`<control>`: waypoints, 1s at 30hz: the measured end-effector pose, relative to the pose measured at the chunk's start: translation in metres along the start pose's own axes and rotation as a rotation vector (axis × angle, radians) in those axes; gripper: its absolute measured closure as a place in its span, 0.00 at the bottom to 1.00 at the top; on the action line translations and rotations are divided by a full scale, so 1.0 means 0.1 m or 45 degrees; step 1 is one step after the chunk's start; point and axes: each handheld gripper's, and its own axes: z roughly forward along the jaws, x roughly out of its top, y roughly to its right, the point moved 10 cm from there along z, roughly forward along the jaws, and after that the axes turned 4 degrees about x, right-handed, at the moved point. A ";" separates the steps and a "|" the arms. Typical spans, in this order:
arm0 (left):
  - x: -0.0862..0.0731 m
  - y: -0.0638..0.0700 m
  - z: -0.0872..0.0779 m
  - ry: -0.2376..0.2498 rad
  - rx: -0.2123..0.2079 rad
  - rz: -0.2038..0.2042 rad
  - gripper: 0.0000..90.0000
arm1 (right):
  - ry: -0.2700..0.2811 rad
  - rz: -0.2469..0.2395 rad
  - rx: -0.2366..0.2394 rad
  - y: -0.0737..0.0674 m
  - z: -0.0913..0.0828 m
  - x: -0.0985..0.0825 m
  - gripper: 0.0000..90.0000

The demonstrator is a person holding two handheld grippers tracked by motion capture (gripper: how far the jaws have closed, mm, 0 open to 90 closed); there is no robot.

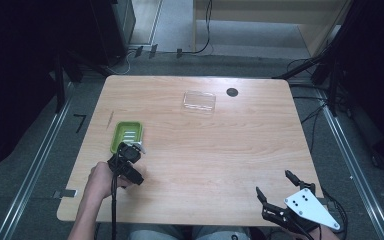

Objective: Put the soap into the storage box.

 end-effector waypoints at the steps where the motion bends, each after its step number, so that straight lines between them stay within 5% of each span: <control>1: 0.00 0.00 0.00 0.000 0.000 0.000 0.37 | 0.000 -0.001 0.000 0.00 0.00 0.00 0.15; 30: -0.12 -0.33 -0.10 -0.024 0.000 -0.074 0.37 | 0.000 -0.006 0.004 -0.01 0.01 0.01 0.15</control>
